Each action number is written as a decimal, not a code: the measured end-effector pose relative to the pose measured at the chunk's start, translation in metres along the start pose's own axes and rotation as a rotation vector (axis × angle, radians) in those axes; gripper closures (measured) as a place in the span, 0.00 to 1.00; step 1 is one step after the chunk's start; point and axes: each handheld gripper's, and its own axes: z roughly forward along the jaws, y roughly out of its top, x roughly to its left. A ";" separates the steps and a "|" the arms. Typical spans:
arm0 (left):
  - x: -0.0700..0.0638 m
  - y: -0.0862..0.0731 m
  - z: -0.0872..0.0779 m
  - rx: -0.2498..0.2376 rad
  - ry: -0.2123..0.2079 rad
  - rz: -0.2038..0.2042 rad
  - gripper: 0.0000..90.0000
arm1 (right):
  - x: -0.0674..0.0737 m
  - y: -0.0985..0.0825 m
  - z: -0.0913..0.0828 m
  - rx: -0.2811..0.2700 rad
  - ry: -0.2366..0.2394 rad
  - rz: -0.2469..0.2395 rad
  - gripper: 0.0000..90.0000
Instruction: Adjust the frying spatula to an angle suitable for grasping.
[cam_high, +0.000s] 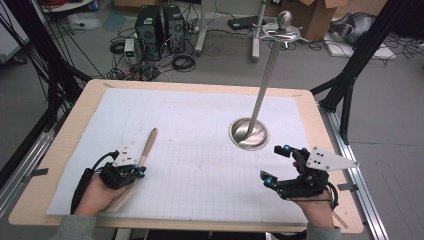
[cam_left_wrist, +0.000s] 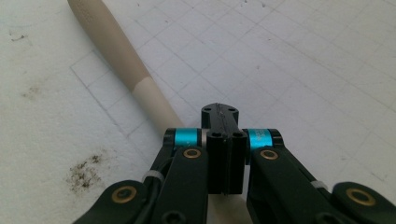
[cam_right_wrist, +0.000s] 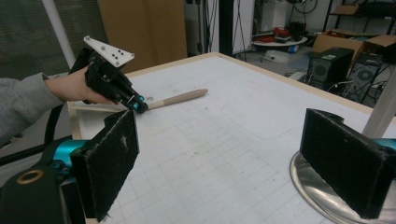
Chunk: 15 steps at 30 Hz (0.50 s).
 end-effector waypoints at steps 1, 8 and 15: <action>0.000 -0.001 0.000 -0.011 0.006 0.007 1.00 | -0.001 0.000 0.001 0.001 0.000 -0.003 0.12; 0.011 0.001 -0.011 -0.110 0.017 -0.061 1.00 | 0.000 -0.003 0.003 0.022 0.000 0.005 0.12; 0.029 0.003 -0.007 -0.133 0.070 -0.175 1.00 | 0.002 -0.004 -0.006 0.019 -0.018 0.007 0.12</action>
